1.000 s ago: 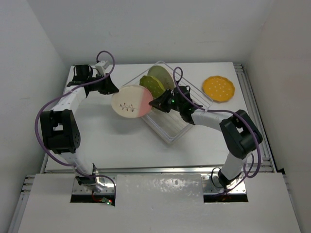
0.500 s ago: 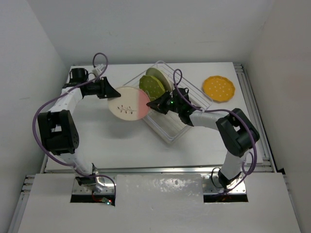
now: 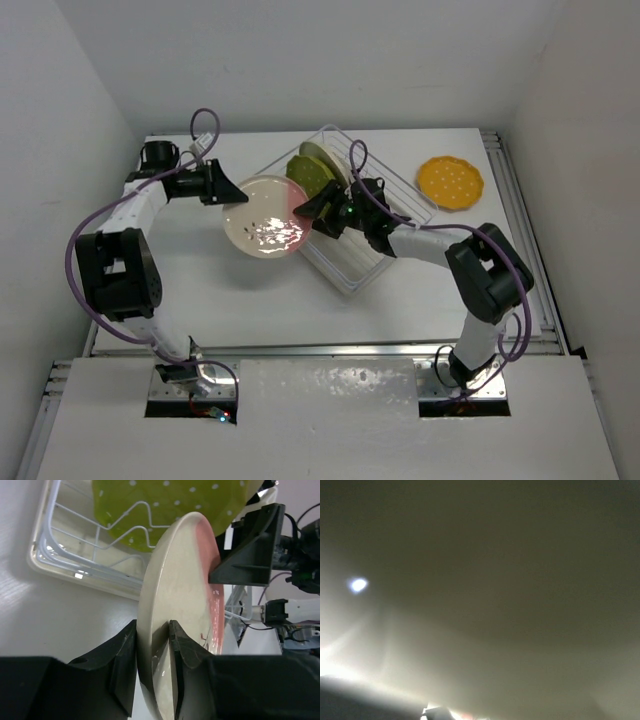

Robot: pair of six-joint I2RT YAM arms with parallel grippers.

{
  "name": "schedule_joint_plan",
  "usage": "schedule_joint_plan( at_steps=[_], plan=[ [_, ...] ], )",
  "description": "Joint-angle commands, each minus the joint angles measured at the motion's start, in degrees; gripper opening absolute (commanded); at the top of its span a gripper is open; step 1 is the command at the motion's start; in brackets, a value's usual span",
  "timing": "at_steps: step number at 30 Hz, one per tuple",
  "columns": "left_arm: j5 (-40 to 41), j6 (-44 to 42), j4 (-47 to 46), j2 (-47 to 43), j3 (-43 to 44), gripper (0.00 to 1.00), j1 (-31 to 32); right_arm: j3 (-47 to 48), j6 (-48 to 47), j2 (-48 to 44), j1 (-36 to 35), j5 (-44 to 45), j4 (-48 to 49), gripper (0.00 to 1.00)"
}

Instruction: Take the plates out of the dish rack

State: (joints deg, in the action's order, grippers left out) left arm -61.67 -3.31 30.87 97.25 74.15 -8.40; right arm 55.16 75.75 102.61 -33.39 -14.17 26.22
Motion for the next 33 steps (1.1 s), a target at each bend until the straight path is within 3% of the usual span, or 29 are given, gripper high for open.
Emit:
schedule_joint_plan(
  at_steps=[1, 5, 13, 19, 27, 33],
  plan=[
    [-6.6, -3.6, 0.6, -0.6, 2.8, 0.00, -1.4, 6.2, -8.6, -1.2, 0.0, 1.2, -2.9, 0.70],
    [-9.6, 3.0, -6.4, -0.8, 2.1, 0.00, -3.7, 7.5, -14.9, -3.4, 0.1, 2.7, -7.5, 0.81],
    [-10.4, 14.5, -17.1, -1.9, 4.5, 0.00, -8.0, 9.4, -23.4, -7.1, 0.1, 5.4, -13.0, 0.93],
    [-9.5, 18.1, -20.5, -1.7, 4.6, 0.00, -10.8, 10.3, -25.6, -7.0, 0.2, 5.0, -13.5, 0.94],
    [-5.8, 24.4, -28.7, -0.8, 8.4, 0.00, -19.1, 13.2, -29.3, -7.2, 0.2, 3.1, -15.4, 0.94],
    [0.1, 20.5, -29.8, 1.4, 6.0, 0.00, -23.8, 16.3, -32.4, -7.4, 0.2, 0.6, -17.3, 0.94]
  ],
)
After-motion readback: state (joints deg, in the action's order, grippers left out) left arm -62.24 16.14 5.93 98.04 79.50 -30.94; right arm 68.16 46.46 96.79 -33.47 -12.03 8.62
